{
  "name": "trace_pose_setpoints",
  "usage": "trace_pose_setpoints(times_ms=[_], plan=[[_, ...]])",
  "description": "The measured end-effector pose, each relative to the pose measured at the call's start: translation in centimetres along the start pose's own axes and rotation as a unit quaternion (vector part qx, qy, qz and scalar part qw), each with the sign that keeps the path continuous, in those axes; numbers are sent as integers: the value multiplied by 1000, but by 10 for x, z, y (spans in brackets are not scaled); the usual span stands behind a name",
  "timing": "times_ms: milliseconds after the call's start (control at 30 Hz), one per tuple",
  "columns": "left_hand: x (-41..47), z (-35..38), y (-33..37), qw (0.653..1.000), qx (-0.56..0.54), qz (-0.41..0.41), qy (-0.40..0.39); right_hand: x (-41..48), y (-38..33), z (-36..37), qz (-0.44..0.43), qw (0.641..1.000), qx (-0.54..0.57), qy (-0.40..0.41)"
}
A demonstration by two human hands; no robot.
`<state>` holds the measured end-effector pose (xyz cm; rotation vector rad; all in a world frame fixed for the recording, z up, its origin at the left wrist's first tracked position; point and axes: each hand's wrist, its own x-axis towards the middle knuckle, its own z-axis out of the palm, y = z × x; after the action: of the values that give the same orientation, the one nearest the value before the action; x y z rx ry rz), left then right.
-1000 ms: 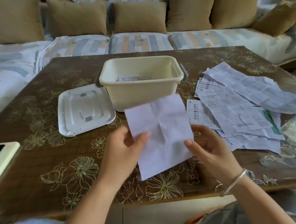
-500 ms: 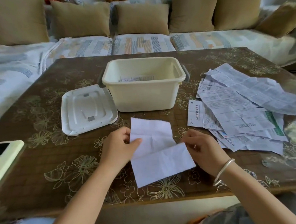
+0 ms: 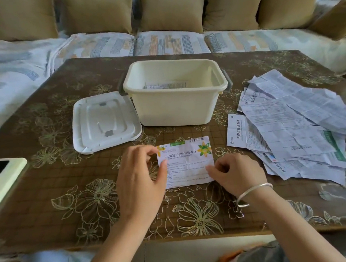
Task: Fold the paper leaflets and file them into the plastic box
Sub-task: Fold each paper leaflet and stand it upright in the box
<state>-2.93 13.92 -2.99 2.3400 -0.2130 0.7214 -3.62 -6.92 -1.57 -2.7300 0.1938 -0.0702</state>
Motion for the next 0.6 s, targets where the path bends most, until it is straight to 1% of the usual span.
trace_pose_setpoints(times_ms=[67,133,200,267,333,433,467,533,600], plan=[[2,3,-2,995,32,80,-43,-1,0,1,0,1000,-7,8],[6,7,-4,984,60,125,-108,-2,-1,1,0,1000,-10,14],[8,12,-8,974,68,135,-169,-3,-1,2,-3,1000,-16,22],[8,17,-13,967,76,134,-202,-4,-1,3,-12,999,-19,30],[8,20,-16,965,83,128,-213,-5,-1,0,-19,999,-9,29],[7,22,-17,966,80,127,-209,-5,1,-3,-29,999,11,22],[7,23,-17,966,80,128,-209,-5,1,-3,-47,998,10,35],[6,23,-17,966,81,132,-209,-4,1,0,-142,986,-12,81],[6,22,-18,965,75,132,-213,-3,-2,3,-243,967,-22,74]])
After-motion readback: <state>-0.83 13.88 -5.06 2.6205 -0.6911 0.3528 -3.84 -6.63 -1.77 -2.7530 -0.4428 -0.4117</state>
